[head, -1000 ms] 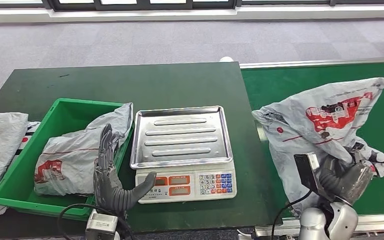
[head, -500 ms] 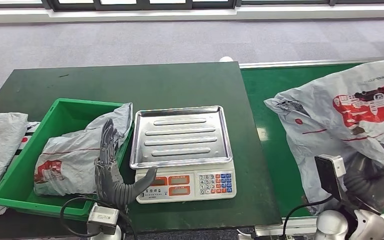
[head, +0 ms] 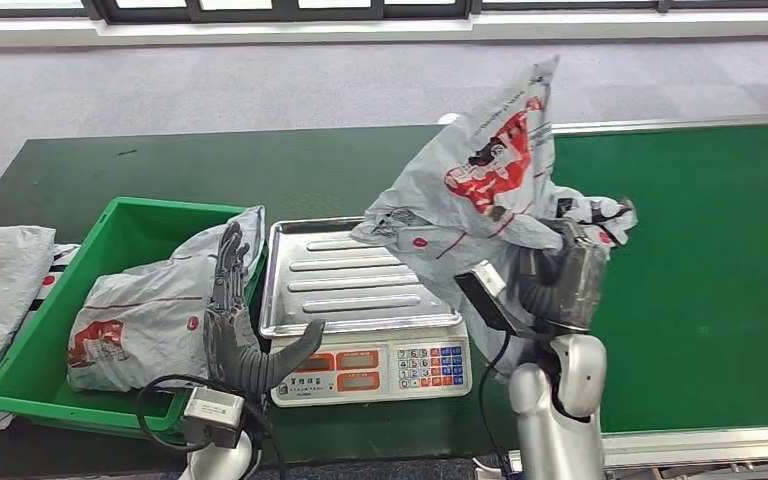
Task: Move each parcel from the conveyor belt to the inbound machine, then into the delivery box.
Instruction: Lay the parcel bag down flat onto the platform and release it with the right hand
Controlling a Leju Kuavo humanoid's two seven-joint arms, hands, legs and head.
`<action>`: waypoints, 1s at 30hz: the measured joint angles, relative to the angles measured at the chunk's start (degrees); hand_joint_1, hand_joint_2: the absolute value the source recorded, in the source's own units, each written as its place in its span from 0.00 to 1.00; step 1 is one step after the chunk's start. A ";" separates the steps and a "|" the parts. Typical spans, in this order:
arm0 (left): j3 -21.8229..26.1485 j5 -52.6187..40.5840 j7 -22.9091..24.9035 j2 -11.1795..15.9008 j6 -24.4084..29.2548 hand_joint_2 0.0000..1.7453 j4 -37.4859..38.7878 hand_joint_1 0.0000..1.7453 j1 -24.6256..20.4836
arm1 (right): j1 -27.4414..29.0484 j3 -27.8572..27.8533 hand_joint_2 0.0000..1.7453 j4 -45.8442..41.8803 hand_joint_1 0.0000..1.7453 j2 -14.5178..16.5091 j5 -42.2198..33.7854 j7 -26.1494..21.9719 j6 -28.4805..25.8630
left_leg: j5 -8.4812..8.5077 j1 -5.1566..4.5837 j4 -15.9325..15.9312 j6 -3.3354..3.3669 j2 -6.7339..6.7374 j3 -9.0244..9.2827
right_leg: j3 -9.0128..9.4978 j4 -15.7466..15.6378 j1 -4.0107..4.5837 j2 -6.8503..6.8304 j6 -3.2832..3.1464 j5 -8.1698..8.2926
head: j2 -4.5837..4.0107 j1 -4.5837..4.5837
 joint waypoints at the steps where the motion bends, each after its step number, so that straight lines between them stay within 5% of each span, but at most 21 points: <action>1: -0.03 0.32 0.00 0.00 0.03 1.00 0.17 0.00 -0.13 | -0.73 1.60 1.00 2.07 1.00 0.11 0.10 0.68 0.00 | 0.01 0.01 0.00 0.00 -0.02 0.00 | 0.00 0.00 0.00 -0.02 0.00 0.00 | 0.00 -0.01; 20: -1.02 1.38 -0.02 0.00 -0.15 1.00 1.73 0.00 -1.45 | -8.26 18.39 1.00 26.79 1.00 1.76 -12.35 1.86 -0.04 | 0.00 0.02 0.00 -0.03 -0.03 -0.05 | -0.07 0.00 0.01 -0.02 -0.02 -0.01 | 0.00 -0.01; 24: -1.44 1.29 -0.02 0.00 0.09 1.00 1.93 0.00 -1.49 | -9.61 20.75 1.00 31.46 0.05 2.01 -15.56 1.30 -0.04 | 0.00 0.03 0.00 -0.03 -0.04 -0.05 | -0.07 0.00 0.01 -0.03 -0.02 -0.01 | 0.00 -0.01; 30: -1.87 1.18 -0.02 0.00 1.21 1.00 1.98 0.00 -1.44 | -9.92 21.22 1.00 32.86 0.00 2.19 -12.29 3.76 -0.09 | -0.01 0.02 0.01 -0.03 -0.04 -0.05 | -0.08 0.00 0.00 -0.02 -0.01 -0.01 | 0.00 -0.01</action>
